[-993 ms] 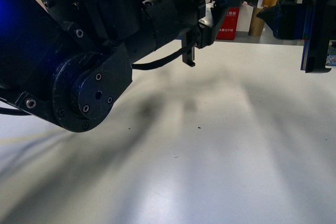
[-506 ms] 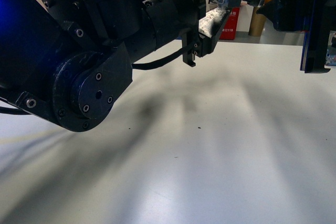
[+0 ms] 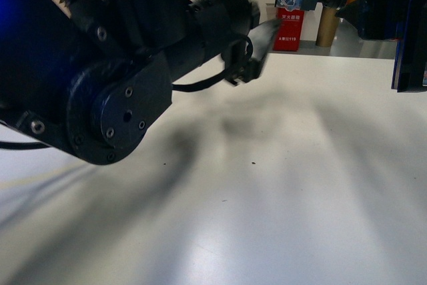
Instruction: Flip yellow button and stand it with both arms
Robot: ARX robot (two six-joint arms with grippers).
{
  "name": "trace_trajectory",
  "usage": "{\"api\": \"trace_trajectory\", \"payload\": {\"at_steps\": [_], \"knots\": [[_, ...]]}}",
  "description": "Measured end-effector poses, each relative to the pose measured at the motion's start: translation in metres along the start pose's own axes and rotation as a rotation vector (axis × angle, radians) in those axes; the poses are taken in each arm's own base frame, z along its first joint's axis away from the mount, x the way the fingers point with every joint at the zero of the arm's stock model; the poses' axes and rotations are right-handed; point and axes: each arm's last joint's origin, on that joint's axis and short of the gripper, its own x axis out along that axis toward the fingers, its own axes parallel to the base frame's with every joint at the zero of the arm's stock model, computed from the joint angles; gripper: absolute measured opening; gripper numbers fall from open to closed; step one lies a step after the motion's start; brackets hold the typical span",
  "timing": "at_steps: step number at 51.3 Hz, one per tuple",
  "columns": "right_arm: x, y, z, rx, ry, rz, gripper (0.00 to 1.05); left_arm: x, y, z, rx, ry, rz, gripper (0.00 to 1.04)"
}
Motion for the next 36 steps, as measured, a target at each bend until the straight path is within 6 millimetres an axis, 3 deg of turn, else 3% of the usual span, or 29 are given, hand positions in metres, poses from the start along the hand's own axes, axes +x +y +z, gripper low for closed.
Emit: {"api": "trace_trajectory", "payload": {"at_steps": [2,5,7,13,19,27,36], "knots": [[0.000,-0.002,0.000,-0.008,-0.001,-0.006,0.30,-0.012,0.001,0.004,0.180,-0.130,0.189,0.82],[0.000,-0.002,0.001,-0.009,0.001,-0.009,0.29,-0.046,0.000,0.012,0.546,-0.248,0.445,0.70],[-0.001,-0.002,0.002,-0.008,-0.001,-0.007,0.29,-0.066,-0.001,0.019,0.730,-0.267,0.526,0.63],[-0.003,0.000,0.004,-0.007,-0.009,-0.001,0.29,-0.111,-0.004,0.038,1.049,-0.236,0.621,0.45],[-0.004,0.000,0.004,-0.009,-0.001,-0.003,0.29,-0.142,-0.001,0.045,1.155,-0.205,0.664,0.30],[-0.006,-0.003,0.006,-0.012,-0.004,-0.006,0.25,-0.188,0.002,0.043,1.231,-0.139,0.673,0.03],[-0.011,-0.001,0.008,-0.010,-0.012,0.003,0.24,-0.230,-0.002,0.046,1.253,-0.146,0.684,0.04]]}}
